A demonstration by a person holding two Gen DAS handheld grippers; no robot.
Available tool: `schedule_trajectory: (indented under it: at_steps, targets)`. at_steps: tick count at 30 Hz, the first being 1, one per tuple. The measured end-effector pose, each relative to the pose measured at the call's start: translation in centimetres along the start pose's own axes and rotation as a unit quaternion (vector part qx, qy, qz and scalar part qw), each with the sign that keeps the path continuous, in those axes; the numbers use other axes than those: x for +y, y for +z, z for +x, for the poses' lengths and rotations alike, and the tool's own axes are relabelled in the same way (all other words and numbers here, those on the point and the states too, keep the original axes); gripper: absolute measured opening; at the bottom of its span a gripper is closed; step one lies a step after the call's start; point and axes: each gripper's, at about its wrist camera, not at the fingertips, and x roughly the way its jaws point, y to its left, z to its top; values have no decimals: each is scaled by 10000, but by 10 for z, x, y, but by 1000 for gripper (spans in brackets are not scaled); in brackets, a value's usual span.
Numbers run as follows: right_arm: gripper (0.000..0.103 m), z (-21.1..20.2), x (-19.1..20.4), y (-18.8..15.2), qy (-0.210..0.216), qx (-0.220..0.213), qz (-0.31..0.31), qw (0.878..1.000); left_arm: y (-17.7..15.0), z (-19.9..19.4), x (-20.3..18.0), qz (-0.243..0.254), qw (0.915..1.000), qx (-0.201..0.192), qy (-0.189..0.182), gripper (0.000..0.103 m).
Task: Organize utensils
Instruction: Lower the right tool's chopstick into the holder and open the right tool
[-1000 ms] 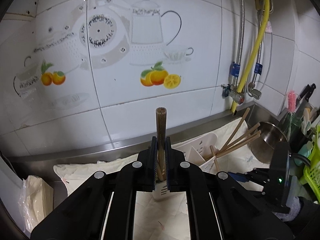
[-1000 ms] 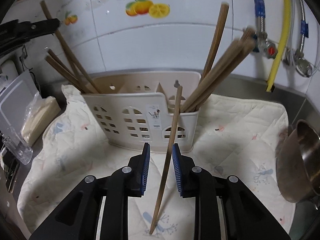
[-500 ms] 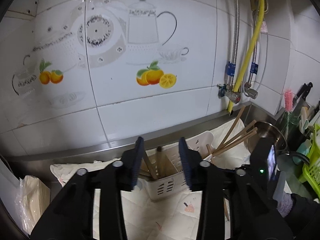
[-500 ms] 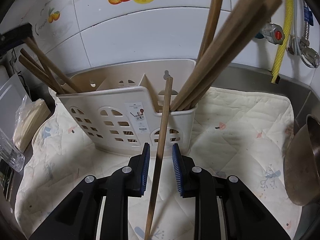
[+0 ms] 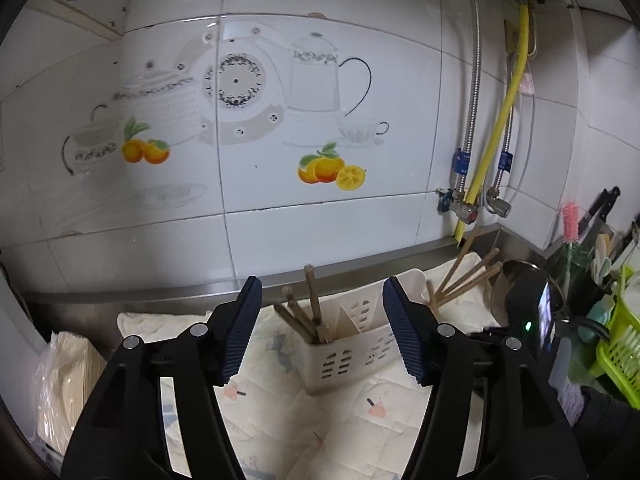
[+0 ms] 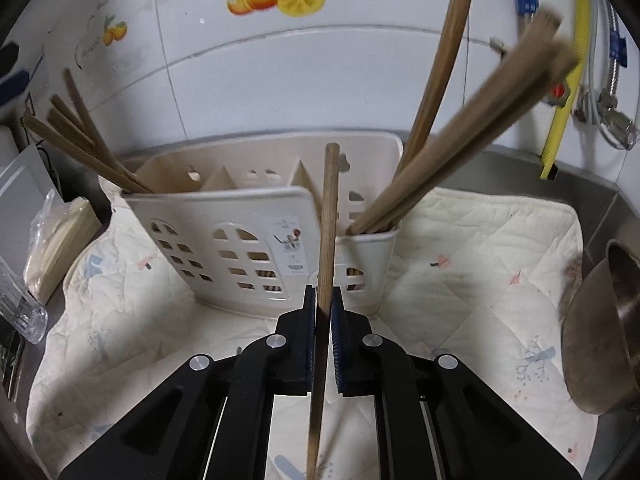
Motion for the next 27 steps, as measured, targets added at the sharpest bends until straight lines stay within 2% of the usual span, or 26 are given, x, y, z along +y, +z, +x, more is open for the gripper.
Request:
schedule_trajectory:
  at_steps: [7,9,12,17,21,27]
  targets:
    - [6,-43,5,15,113,-420,17,9991,-33,-25,7,-169,9999,-21,-23,66]
    - [6,-58,6,23,137,-577,15,9982,-46,-28,8,-224,9997,41,-32,70]
    - [6,-75,7,39,180,-756,52,9970,-72,-28,11,-255,9993,265,-48,71]
    - [6,-100,10,75,172,-1159,122,9930,-117,-21,19,-591,9956,717,-107,73]
    - [6,-106,10,102,55,-1466,196,9890,-143,-17,28,-913,9911,960,-129,75]
    - [6,-94,5,132,-242,-1847,352,9819,-164,-14,36,-1104,9876,1113,-101,76]
